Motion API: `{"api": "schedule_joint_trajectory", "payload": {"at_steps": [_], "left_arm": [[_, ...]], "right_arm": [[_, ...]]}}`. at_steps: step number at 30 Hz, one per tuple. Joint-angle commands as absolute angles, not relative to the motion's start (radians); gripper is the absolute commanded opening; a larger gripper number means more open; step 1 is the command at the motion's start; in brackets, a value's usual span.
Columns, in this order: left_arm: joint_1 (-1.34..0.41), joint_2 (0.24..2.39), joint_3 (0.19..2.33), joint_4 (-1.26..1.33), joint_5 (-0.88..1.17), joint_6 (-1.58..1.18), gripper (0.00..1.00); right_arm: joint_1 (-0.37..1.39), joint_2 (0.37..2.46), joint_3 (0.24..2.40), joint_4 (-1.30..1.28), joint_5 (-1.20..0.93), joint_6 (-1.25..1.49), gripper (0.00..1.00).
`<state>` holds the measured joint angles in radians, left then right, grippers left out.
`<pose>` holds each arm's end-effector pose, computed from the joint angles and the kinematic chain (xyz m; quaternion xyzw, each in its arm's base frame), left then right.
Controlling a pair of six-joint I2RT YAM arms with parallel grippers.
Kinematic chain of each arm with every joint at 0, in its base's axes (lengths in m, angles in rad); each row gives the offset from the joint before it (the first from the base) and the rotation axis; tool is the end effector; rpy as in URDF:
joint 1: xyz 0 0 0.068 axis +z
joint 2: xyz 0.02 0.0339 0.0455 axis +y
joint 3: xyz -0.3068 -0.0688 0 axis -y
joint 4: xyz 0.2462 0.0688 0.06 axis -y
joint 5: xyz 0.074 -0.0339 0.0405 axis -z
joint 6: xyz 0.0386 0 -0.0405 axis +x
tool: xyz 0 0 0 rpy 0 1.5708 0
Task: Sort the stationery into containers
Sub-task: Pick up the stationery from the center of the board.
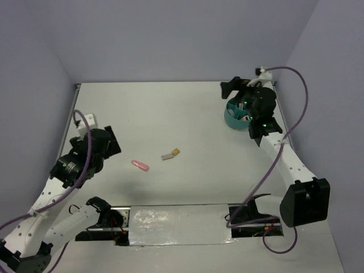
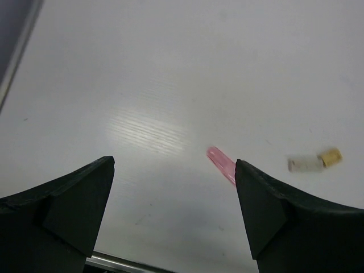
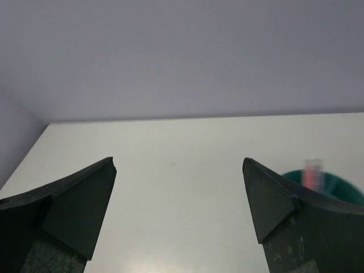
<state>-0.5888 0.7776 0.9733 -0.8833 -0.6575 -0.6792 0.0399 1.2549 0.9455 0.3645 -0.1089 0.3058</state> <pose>0.1062 -0.0426 0.3691 -0.1765 0.8485 -0.0044 0.4988 0.2893 0.0157 0.3935 0.0518 0.6855 0.1616 0.7080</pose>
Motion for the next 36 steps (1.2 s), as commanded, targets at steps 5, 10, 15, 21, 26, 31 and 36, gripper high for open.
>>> {"api": "schedule_joint_trajectory", "payload": {"at_steps": [5, 10, 15, 21, 26, 31, 36], "left_arm": [[-0.269, 0.626, 0.989, -0.908, -0.747, -0.764, 0.99], [-0.252, 0.484, 0.985, -0.939, -0.802, -0.808, 0.99], [-0.252, 0.408, 0.954, -0.870, -0.750, -0.753, 0.99], [-0.252, 0.436, 0.951, -0.856, -0.713, -0.721, 0.99], [-0.252, 0.469, 0.950, -0.825, -0.658, -0.684, 0.99], [-0.253, 0.462, 0.942, -0.804, -0.627, -0.663, 0.99], [-0.252, 0.456, 0.939, -0.796, -0.615, -0.655, 0.99]], "right_arm": [[0.538, 1.288, 1.095, -0.099, -0.021, 0.180, 1.00], [0.851, 1.594, 1.325, -0.325, 0.009, 0.158, 1.00], [1.092, 1.959, 1.621, -0.536, 0.058, 0.082, 0.96], [1.166, 2.175, 1.864, -0.621, 0.072, 0.017, 0.93], [1.166, 2.258, 1.937, -0.627, 0.090, -0.038, 0.91], [1.164, 2.313, 1.934, -0.572, 0.091, -0.071, 0.89], [1.149, 2.356, 1.956, -0.537, 0.014, -0.069, 0.77]]}}
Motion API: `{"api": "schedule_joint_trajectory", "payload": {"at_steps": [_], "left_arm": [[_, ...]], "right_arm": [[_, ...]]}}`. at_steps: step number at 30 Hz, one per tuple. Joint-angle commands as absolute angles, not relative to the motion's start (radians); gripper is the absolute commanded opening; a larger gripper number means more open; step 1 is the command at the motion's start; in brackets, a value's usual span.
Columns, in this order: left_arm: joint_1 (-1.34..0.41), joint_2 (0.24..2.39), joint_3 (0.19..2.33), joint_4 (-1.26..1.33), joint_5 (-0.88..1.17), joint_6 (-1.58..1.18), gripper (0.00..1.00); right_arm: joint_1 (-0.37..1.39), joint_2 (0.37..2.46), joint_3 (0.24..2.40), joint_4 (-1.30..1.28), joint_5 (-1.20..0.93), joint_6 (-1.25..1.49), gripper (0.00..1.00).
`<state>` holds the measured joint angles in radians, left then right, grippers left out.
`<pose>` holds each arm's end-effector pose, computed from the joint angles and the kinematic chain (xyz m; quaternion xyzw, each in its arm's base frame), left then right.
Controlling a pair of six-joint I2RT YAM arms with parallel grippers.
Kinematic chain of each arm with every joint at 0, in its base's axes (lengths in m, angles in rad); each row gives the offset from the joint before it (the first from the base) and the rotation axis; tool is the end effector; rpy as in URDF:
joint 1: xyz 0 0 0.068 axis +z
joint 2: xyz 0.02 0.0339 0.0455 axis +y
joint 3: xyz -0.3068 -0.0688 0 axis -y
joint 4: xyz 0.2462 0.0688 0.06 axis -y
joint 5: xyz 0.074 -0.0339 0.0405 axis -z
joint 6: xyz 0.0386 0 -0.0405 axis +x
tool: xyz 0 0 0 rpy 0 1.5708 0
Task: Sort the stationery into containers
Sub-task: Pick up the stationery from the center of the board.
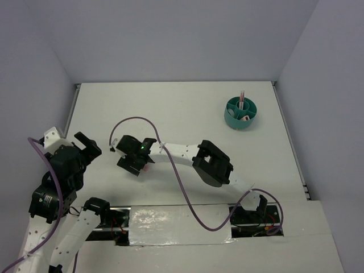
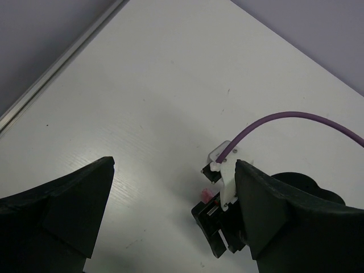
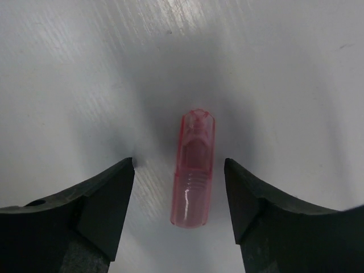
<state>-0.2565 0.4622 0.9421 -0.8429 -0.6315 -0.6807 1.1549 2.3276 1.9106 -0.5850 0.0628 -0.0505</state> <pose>0.0390 0.0133 0.3799 -0.3371 0.7278 -0.0157 0.5970 0.2206 0.4936 0.1969 -0.5366 0.7953 0.1215 0.2546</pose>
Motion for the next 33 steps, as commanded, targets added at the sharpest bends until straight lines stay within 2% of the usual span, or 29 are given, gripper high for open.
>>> {"api": "schedule_joint_trajectory", "payload": {"at_steps": [1, 3, 7, 8, 9, 10, 15, 17, 20, 24, 29, 33], "left_arm": [[-0.252, 0.456, 0.940, -0.796, -0.615, -0.657, 0.99], [-0.252, 0.451, 0.939, -0.795, -0.609, -0.653, 0.99], [-0.252, 0.448, 0.933, -0.781, -0.595, -0.641, 0.99], [-0.253, 0.449, 0.933, -0.781, -0.592, -0.640, 0.99], [-0.253, 0.452, 0.934, -0.781, -0.589, -0.638, 0.99], [-0.253, 0.454, 0.933, -0.779, -0.584, -0.637, 0.99], [-0.253, 0.453, 0.931, -0.772, -0.572, -0.629, 0.99], [-0.252, 0.449, 0.930, -0.769, -0.569, -0.627, 0.99], [-0.253, 0.449, 0.930, -0.765, -0.563, -0.624, 0.99], [-0.252, 0.448, 0.927, -0.762, -0.558, -0.621, 0.99], [-0.253, 0.440, 0.925, -0.759, -0.554, -0.618, 0.99], [-0.252, 0.434, 0.922, -0.752, -0.537, -0.611, 0.99]], "right_arm": [[1.149, 2.362, 1.957, -0.531, 0.011, -0.069, 0.69], [1.146, 2.376, 1.957, -0.515, 0.005, -0.077, 0.63], [1.146, 2.393, 1.956, -0.534, -0.031, -0.084, 0.35], [1.149, 2.391, 1.950, -0.534, -0.038, -0.087, 0.34], [1.146, 2.391, 1.939, -0.537, -0.046, -0.087, 0.13], [1.146, 2.391, 1.934, -0.543, -0.035, -0.084, 0.00], [1.117, 2.280, 1.792, -0.438, -0.141, -0.048, 0.00], [1.097, 2.156, 1.709, -0.265, -0.275, -0.013, 0.00], [1.043, 1.966, 1.475, 0.010, -0.348, 0.075, 0.00], [0.956, 1.844, 1.419, 0.158, -0.419, 0.149, 0.00], [0.833, 1.692, 1.361, 0.199, -0.336, 0.146, 0.00], [0.643, 1.472, 1.090, 0.403, -0.139, 0.164, 0.00]]}}
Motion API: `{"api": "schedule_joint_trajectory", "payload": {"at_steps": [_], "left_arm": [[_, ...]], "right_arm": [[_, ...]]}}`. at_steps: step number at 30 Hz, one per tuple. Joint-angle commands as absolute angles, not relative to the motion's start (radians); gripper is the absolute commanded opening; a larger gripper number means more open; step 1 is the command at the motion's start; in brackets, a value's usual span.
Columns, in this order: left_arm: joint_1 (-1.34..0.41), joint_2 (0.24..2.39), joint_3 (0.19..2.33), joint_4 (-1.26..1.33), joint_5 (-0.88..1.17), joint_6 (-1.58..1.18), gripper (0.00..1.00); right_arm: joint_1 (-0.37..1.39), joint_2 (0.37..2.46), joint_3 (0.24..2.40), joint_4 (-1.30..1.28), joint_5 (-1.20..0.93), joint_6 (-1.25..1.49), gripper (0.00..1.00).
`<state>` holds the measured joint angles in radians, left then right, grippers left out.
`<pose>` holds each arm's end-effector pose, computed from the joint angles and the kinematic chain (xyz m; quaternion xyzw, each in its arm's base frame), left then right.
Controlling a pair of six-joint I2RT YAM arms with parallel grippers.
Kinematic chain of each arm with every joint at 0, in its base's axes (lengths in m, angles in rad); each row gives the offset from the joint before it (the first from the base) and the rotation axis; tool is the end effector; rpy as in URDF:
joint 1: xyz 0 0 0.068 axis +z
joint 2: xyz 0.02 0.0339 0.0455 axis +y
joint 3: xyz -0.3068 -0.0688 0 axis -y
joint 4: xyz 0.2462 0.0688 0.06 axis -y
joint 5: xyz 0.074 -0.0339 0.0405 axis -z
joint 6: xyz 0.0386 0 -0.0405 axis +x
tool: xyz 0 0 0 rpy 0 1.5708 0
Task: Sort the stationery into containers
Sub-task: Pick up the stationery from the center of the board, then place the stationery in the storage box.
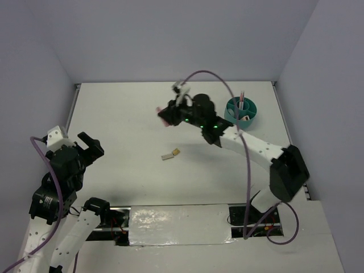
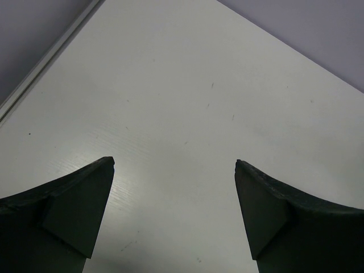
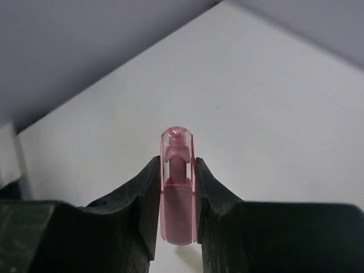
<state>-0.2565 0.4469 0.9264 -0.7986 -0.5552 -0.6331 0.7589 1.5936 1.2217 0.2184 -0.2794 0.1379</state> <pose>0.0395 0.0107 0.3794 -0.3036 0.7356 -0.0419 0.6041 0.2742 0.2747 0.3697 -0.3160 0.6882 0.3747 0.5349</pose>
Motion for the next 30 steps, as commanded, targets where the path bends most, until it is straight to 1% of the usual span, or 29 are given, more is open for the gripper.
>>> {"api": "schedule_joint_trajectory", "payload": {"at_steps": [1, 2, 3, 4, 6, 8, 9, 10, 12, 13, 15, 16, 19, 30], "left_arm": [[-0.252, 0.436, 0.920, -0.747, -0.532, -0.607, 0.99], [-0.252, 0.437, 0.920, -0.744, -0.526, -0.606, 0.99], [-0.252, 0.439, 0.919, -0.742, -0.516, -0.601, 0.99], [-0.252, 0.439, 0.919, -0.736, -0.511, -0.598, 0.99], [-0.252, 0.440, 0.917, -0.735, -0.503, -0.594, 0.99], [-0.253, 0.439, 0.917, -0.732, -0.494, -0.592, 0.99], [-0.252, 0.436, 0.917, -0.730, -0.492, -0.589, 0.99], [-0.252, 0.434, 0.916, -0.727, -0.489, -0.588, 0.99], [-0.253, 0.430, 0.914, -0.724, -0.485, -0.583, 0.99], [-0.253, 0.431, 0.914, -0.724, -0.480, -0.583, 0.99], [-0.252, 0.433, 0.917, -0.724, -0.477, -0.581, 0.99], [-0.253, 0.433, 0.916, -0.724, -0.477, -0.581, 0.99], [-0.252, 0.426, 0.913, -0.719, -0.468, -0.575, 1.00], [-0.252, 0.449, 0.911, -0.704, -0.428, -0.560, 0.99]], "right_arm": [[0.602, 1.392, 1.042, 0.499, -0.036, 0.147, 0.00], [0.531, 1.361, 0.969, 0.533, 0.001, 0.120, 0.00], [0.505, 1.336, 0.950, 0.555, 0.062, 0.091, 0.00], [0.479, 1.318, 0.937, 0.567, 0.204, 0.053, 0.00], [0.410, 1.293, 0.933, 0.558, 0.331, -0.033, 0.00], [0.336, 1.296, 0.949, 0.516, 0.460, -0.017, 0.00], [0.293, 1.299, 0.953, 0.497, 0.483, -0.003, 0.00], [0.214, 1.311, 0.953, 0.471, 0.498, 0.073, 0.00], [0.132, 1.334, 0.968, 0.440, 0.480, 0.126, 0.00], [0.062, 1.368, 0.977, 0.419, 0.459, 0.162, 0.00], [0.011, 1.425, 1.011, 0.381, 0.387, 0.196, 0.00], [-0.042, 1.440, 1.023, 0.377, 0.374, 0.201, 0.00], [-0.107, 1.488, 1.045, 0.371, 0.284, 0.239, 0.00], [-0.199, 1.704, 1.146, 0.284, 0.104, 0.295, 0.00]]}}
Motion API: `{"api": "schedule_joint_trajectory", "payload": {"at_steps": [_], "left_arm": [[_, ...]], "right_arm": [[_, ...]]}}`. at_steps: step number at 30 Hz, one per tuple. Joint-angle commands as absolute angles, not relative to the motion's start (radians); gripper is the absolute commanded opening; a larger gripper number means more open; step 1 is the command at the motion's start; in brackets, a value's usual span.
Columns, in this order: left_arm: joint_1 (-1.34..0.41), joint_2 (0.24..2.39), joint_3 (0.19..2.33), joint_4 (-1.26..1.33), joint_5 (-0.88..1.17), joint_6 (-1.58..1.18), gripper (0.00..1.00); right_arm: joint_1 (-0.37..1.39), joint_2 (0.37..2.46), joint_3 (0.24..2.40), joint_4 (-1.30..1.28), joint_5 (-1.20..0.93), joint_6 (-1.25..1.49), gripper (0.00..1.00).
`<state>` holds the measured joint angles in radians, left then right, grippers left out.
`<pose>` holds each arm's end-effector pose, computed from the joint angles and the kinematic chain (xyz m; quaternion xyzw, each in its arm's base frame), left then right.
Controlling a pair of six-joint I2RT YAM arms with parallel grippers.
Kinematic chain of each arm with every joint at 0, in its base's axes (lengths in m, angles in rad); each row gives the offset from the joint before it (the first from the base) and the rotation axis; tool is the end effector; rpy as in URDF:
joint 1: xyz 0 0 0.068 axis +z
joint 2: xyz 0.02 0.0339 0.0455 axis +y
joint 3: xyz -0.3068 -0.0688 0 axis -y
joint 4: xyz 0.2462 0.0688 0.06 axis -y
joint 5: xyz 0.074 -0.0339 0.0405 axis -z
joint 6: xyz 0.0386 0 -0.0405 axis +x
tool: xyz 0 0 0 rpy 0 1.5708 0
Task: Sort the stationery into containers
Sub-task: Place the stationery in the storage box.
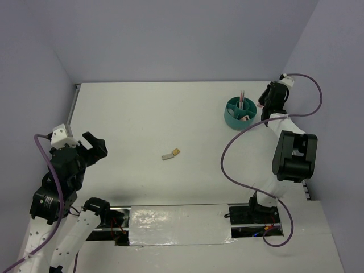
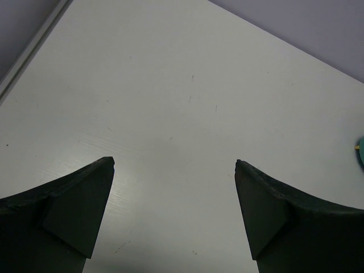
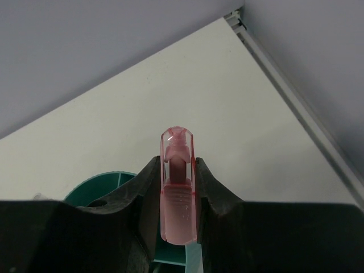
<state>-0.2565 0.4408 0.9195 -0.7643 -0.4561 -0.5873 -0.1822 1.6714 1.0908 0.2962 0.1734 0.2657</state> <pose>0.0407 0.0069 0.3805 -0.2620 0.7469 -0.0739 0.6067 0.3893 -0.0785 0.3024 0.2277 0.7657 -0.0443 0.5999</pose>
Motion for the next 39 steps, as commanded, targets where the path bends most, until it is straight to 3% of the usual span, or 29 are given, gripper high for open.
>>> {"api": "schedule_joint_trajectory", "payload": {"at_steps": [1, 22, 29, 39], "left_arm": [[-0.253, 0.446, 0.910, -0.700, -0.426, -0.558, 0.99], [-0.252, 0.454, 0.904, -0.687, -0.408, -0.551, 0.99], [-0.253, 0.454, 0.905, -0.686, -0.402, -0.546, 0.99], [-0.252, 0.448, 0.902, -0.683, -0.394, -0.543, 0.99]], "right_arm": [[-0.201, 1.718, 1.161, 0.275, 0.092, 0.293, 0.00], [-0.202, 1.761, 1.115, 0.350, -0.080, 0.311, 0.00], [-0.202, 1.750, 1.088, 0.370, -0.094, 0.322, 0.12], [-0.201, 1.729, 1.062, 0.390, -0.100, 0.331, 0.14]]}}
